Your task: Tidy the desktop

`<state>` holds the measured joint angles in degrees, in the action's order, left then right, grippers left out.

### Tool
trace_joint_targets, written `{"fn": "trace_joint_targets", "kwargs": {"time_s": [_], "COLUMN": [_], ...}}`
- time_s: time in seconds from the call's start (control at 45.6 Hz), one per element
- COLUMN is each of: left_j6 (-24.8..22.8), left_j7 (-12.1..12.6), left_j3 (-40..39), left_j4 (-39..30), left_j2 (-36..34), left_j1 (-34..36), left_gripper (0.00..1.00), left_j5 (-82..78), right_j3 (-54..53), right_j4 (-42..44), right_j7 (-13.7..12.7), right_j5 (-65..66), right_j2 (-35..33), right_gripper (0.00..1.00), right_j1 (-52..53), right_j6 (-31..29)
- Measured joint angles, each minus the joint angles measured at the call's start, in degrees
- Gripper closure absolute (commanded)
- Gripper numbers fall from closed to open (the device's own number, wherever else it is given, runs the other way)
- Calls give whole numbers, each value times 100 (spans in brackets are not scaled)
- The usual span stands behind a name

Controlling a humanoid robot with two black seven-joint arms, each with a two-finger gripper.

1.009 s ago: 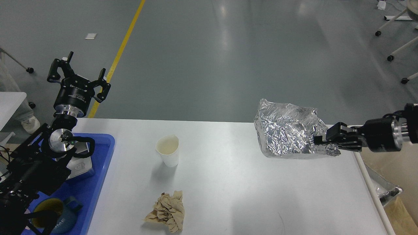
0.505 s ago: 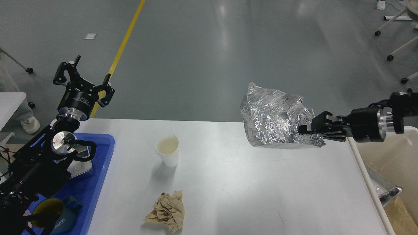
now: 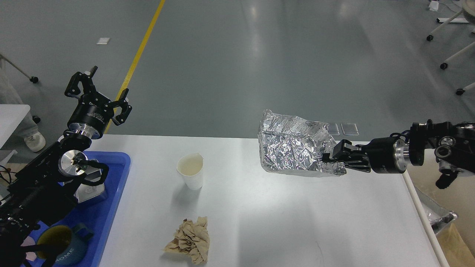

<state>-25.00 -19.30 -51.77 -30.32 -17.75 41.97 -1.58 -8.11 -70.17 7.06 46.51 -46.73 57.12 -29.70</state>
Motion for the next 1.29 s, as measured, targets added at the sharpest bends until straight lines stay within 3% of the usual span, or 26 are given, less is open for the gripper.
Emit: {"fn": "trace_joint_targets", "kwargs": {"time_s": [0.197,0.351,0.461,0.592,0.812,1.031,1.163,1.295], "left_j6": [148,1284,1453,887,-128,-608,-889,-1465], "left_j7": [-90,-197,-105,130,178,135,152,157], "left_j3": [-41,-194,-116,535,1587,1728,1722,1664], "left_j4": [-568,-1592,-2159,-2681,-3348,-4052,-4406,-4525], "left_j2": [-289,-719,-1074,-1908,-3763,-5019,-5750,-6393], "left_j1": [-200,-498,-675,-808,-700,-628,-596,-397], "left_gripper": [3,3,3,3,3,3,3,3], "left_j5": [-309,-809,-961,-1096,-1796,-3543,-3798,-3833], "right_j3": [-140,-281,-297,-276,-249,-154,57,225], "right_j4": [-31,-203,-313,-330,-330,-311,-277,-233], "right_j7": [21,40,41,39,35,11,-14,-27], "right_j5": [-303,-414,-423,-419,-350,-6,507,776], "right_j2": [30,116,201,222,198,229,234,192], "right_gripper": [100,100,100,100,100,100,100,100], "right_j1": [-286,-646,-739,-736,-703,-694,-677,-574], "right_j6": [221,598,770,806,793,791,810,817]}}
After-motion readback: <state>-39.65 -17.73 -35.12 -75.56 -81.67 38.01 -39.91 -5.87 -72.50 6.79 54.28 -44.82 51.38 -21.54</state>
